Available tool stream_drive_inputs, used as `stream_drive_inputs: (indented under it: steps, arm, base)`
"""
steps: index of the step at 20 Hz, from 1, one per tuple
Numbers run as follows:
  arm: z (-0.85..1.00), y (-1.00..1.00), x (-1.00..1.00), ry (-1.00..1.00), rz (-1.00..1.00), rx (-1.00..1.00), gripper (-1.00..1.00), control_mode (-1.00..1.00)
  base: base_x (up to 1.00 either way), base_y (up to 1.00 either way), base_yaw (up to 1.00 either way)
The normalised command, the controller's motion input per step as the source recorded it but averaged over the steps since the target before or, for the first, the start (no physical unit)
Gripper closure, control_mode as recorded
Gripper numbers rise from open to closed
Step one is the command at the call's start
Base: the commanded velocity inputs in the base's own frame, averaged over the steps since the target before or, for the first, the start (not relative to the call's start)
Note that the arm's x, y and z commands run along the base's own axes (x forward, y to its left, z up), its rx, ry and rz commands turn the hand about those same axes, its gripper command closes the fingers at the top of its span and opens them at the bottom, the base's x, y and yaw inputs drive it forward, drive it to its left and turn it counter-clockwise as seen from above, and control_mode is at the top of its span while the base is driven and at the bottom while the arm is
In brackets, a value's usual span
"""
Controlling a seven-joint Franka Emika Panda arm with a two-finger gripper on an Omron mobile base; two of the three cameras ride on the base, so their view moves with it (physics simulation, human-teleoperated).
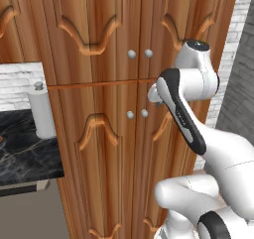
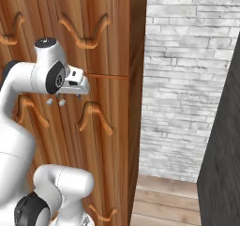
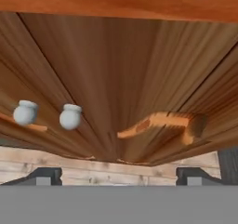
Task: Open the cabinet, retrieve the rolling pin, and place it next to the meat on the cutting board to prepare for tenderizing.
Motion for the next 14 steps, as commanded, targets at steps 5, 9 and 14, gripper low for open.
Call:
stream_drive_inputs:
  steps: [5,9,14]
  arm:
    - [0.37,0.21,0.03,-0.31,0.00,0.02,-1.00,-1.00]
    - [0.07,0.10,0.02,-0.36,0.00,0.00,-1.00,-1.00]
    - [0.06,0.05,0.01,-0.37,0.00,0.01,-1.00,-1.00]
  base:
    - [0.00,0.00,0.00]
    - [0.00,0.00,0.00]
    - [0.00,0.00,0.00]
